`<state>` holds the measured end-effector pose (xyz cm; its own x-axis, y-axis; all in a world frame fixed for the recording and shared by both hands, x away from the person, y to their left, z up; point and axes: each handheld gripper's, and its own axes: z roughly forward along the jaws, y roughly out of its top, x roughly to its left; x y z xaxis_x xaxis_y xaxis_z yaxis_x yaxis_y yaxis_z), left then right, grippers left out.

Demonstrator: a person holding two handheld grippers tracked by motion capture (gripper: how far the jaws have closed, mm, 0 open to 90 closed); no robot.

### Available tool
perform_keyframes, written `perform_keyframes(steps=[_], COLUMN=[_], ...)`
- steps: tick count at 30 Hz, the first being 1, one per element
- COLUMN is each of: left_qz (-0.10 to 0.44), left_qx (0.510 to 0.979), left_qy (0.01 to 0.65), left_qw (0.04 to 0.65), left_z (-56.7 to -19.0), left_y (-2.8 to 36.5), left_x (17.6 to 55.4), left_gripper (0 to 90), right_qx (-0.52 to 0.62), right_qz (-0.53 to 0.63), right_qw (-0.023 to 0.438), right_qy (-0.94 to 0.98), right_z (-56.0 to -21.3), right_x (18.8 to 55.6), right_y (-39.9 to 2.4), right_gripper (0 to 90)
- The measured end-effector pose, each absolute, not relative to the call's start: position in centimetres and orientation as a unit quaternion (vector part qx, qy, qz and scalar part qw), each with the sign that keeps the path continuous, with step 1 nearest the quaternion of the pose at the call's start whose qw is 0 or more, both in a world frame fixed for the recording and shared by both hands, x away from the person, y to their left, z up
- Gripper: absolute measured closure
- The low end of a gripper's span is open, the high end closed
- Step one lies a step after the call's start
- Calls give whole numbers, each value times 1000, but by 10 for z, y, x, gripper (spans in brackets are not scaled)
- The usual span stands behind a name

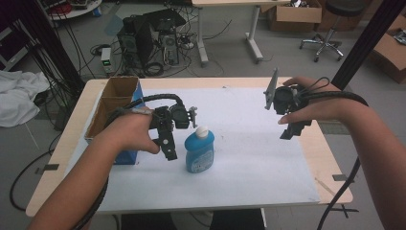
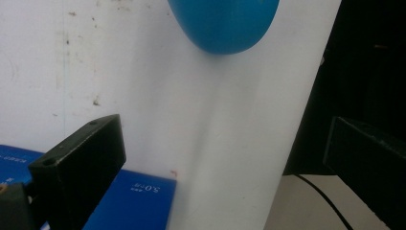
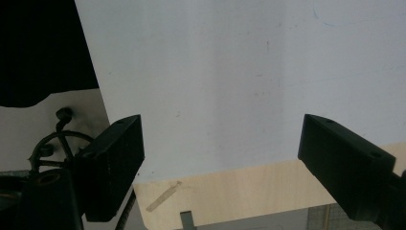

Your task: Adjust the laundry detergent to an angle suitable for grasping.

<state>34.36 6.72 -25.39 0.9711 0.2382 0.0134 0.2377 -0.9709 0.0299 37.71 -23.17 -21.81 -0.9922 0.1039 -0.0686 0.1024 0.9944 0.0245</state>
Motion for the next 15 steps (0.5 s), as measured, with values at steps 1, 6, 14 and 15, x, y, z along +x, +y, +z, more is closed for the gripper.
perform_keyframes(steps=[1,6,14,15], left_qz=[9,11,14,12], left_qx=[992,993,992,993], left_qy=[121,120,123,120], left_qw=[14,12,15,15], left_z=[-253,-249,-248,-250], left_y=[67,67,69,69], left_x=[343,342,341,340], left_gripper=[10,10,10,10], right_qx=[50,46,49,48], right_qz=[10,11,11,8], right_qw=[35,37,39,39], right_qy=[998,998,998,998], right_z=[-217,-214,-217,-218], right_x=[377,377,377,376], right_y=[-231,-230,-229,-228], right_gripper=[160,159,160,160])
